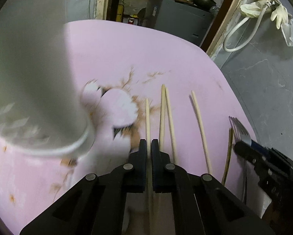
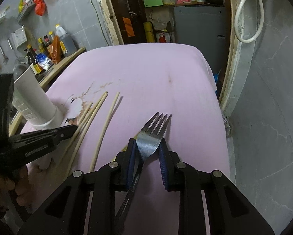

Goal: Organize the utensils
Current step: 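Lift the fork and chopstick and carry both toward the white caddy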

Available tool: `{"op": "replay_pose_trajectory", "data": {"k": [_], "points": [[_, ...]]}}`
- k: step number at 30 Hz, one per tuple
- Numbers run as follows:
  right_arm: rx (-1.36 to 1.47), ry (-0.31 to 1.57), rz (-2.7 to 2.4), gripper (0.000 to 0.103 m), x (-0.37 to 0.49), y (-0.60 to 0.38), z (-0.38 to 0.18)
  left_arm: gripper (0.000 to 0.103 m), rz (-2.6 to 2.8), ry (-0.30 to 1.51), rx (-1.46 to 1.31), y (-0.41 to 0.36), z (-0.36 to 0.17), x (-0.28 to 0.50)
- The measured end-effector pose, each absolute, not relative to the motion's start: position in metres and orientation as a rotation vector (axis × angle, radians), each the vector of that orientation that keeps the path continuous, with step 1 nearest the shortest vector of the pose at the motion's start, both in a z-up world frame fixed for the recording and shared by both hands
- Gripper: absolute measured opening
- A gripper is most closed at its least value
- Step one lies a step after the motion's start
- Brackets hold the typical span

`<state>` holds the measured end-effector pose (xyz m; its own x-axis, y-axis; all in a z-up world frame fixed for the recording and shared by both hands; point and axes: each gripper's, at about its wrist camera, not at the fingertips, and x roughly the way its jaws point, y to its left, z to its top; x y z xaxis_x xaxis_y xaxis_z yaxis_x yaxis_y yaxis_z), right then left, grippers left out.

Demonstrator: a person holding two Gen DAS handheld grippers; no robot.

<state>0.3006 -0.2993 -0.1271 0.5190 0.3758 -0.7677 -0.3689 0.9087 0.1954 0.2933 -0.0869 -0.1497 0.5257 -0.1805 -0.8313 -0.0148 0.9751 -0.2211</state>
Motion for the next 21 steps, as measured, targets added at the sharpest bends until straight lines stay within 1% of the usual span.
{"op": "replay_pose_trajectory", "data": {"k": [8, 13, 14, 15, 17, 19, 21], "points": [[0.002, 0.934, 0.447, 0.02, 0.281, -0.309, -0.125, 0.003, -0.047, 0.982, -0.251, -0.057, -0.138, 0.233], [-0.013, 0.942, 0.409, 0.021, 0.277, -0.304, -0.126, 0.004, -0.02, 1.002, -0.243, -0.041, -0.136, 0.211], [-0.023, 0.945, 0.394, 0.024, 0.278, -0.3, -0.126, 0.004, -0.022, 1.007, -0.24, -0.039, -0.136, 0.209], [-0.031, 0.947, 0.382, 0.028, 0.278, -0.296, -0.126, 0.004, -0.023, 1.012, -0.238, -0.038, -0.135, 0.208], [-0.049, 0.949, 0.36, 0.035, 0.279, -0.291, -0.127, 0.008, -0.043, 1.041, -0.223, -0.036, -0.134, 0.211], [-0.083, 0.951, 0.315, 0.036, 0.279, -0.282, -0.128, 0.011, -0.065, 1.07, -0.192, -0.036, -0.134, 0.214], [-0.091, 0.951, 0.278, 0.036, 0.28, -0.278, -0.128, 0.012, -0.084, 1.099, -0.176, -0.036, -0.133, 0.221]]}}
